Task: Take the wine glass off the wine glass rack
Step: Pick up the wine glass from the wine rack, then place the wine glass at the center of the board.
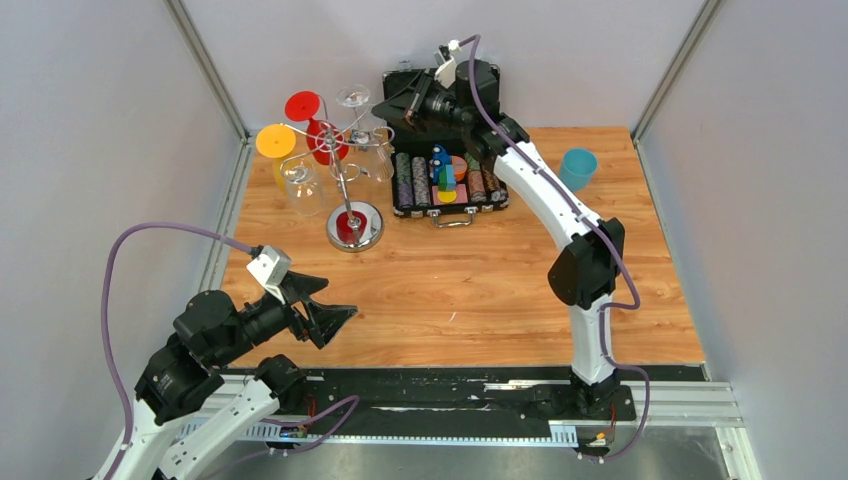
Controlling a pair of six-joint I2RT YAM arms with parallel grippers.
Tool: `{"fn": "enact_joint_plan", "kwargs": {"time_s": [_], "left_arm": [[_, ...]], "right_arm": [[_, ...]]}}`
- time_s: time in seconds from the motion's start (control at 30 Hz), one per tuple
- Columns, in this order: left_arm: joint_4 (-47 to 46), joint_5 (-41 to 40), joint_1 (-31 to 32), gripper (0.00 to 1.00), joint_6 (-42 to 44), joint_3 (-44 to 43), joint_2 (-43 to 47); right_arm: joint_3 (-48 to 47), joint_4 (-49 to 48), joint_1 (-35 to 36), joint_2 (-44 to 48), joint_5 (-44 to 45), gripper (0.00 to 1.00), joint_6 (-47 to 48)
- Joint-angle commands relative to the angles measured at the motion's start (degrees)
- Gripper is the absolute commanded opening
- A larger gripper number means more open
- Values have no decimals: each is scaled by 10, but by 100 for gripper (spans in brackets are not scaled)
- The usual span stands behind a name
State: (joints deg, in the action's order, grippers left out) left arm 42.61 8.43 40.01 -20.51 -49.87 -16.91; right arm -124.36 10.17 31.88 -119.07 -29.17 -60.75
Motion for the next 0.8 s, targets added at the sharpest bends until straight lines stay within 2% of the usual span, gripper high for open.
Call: {"fn": "enact_joint_plan", "kwargs": {"time_s": [0.0,0.4,0.77], "left_arm": [[-5,-5,-1,100,-3,-2,3],[-5,-8,-1,100,-4,-2,0],[-3,-12,-1,100,-5,-4,0]], "right_arm": [[-30,-10,-16,-2,15,0,-16],[-42,-10,-46,-15,11,0,-35],[93,-27,-55,83,12,0,10]]}}
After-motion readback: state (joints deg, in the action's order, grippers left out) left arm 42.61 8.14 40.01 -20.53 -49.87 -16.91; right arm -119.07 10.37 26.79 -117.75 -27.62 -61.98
